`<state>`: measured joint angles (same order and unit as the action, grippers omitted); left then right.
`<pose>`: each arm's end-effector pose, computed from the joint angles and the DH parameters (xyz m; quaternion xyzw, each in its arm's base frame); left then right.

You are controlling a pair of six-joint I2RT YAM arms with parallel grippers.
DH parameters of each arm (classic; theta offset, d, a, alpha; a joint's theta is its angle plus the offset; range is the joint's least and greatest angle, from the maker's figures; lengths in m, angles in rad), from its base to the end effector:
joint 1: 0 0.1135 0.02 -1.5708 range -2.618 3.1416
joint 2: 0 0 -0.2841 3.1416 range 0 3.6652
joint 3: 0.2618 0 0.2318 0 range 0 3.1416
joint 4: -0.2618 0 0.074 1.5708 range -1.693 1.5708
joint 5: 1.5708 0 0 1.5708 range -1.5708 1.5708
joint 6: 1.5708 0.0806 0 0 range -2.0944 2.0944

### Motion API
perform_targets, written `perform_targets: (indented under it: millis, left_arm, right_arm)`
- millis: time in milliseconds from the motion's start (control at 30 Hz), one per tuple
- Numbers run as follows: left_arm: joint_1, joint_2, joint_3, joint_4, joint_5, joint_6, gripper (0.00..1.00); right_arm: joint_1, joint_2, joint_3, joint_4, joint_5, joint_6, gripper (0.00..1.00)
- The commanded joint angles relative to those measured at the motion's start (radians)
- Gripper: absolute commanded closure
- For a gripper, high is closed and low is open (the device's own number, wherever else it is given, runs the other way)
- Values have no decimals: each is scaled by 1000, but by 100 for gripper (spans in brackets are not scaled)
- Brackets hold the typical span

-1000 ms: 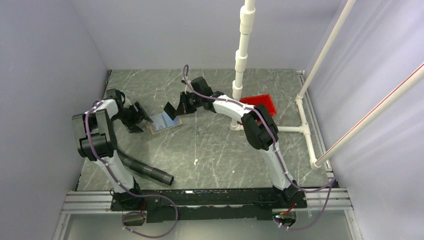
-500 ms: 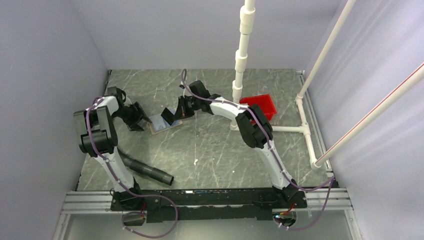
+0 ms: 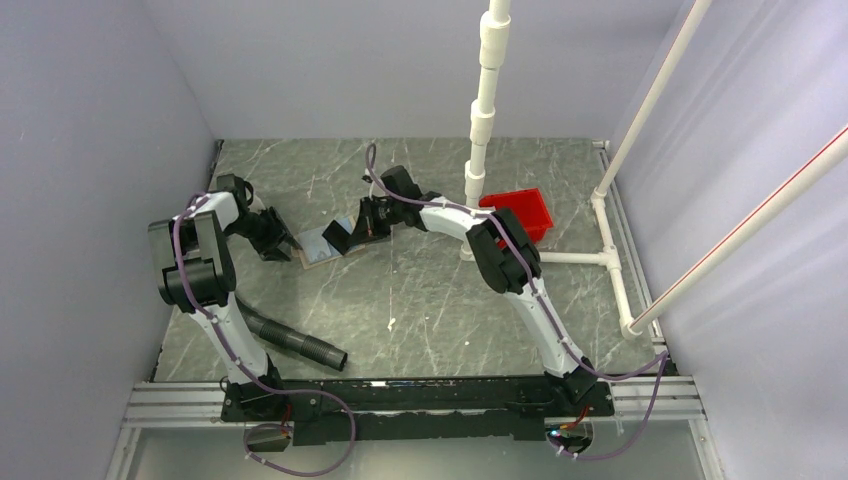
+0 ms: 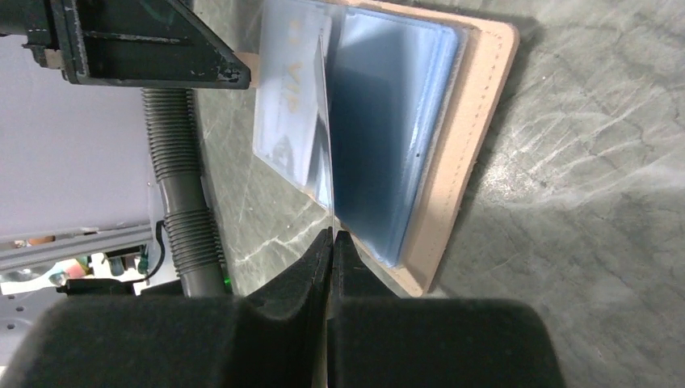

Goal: Put the credit cards into the card holder
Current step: Insert the credit card into the card holder.

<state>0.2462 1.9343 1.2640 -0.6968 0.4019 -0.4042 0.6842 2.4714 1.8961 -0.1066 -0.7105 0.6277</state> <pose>0.3604 0.0581 0.1418 -0.2922 0.9302 -0.2058 0.0836 0.4070 0.3998 0.1333 -0.1734 0.8419 0.4947 0.1279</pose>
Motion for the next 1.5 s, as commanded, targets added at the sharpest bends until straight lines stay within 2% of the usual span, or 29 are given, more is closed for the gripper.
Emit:
perform_targets:
  millis: [0,200,467,833,900,1200,1467]
  left_arm:
    - [-32,51,-16,33,-23,30,50]
    - [-37,56,-12,32,-17,33,51]
    - [-47,61,-15,35,-6,29,62]
    - [-47,61,-20,32,-9,19,70]
    - [-47,62,-17,26,-17,21,72]
    - [-47,68,-11,20,-20,22,73]
    - [-48,64,-14,22,-21,22,72]
  right_arm:
    - [0,11,48,47,-38,15,100]
    - [1,24,42,59,-34,38,100]
    - [10,33,73,19,4,95,100]
    - [10,40,82,25,-7,151,100]
    - [1,6,44,12,29,130,100]
    - [-11,-33,-16,4,-24,106,100]
    - [-11,-73,-72,18,-12,110,100]
